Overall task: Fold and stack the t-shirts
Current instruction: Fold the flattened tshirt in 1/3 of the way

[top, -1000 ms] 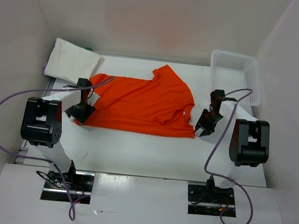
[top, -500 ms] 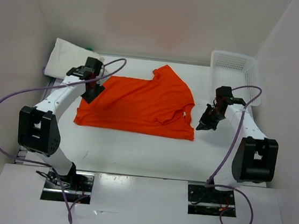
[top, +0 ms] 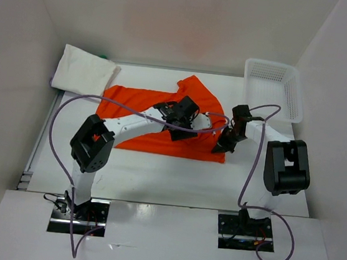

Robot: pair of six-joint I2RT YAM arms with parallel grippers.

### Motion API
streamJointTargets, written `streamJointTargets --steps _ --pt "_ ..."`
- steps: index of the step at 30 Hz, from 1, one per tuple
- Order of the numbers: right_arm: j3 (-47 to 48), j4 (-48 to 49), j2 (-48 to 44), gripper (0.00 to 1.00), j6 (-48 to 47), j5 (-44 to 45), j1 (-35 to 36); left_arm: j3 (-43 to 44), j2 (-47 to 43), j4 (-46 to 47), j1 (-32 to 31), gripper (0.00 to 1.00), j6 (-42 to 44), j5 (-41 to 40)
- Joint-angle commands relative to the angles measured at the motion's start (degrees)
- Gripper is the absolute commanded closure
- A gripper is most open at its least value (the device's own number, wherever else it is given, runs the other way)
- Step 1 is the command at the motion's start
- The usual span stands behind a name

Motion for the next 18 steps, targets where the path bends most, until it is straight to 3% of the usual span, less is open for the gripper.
streamJointTargets --steps 1,14,18 --pt "-1.2 4.7 1.5 1.0 2.0 0.3 0.2 3.1 2.1 5.5 0.0 0.28 -0.2 7.3" --pt "-2.4 7.0 6.5 1.0 0.9 0.8 0.2 2.5 7.0 6.8 -1.1 0.28 -0.2 17.9" --pt "-2.4 7.5 7.5 1.0 0.9 0.8 0.2 2.5 8.7 7.3 -1.1 0.28 0.3 17.9"
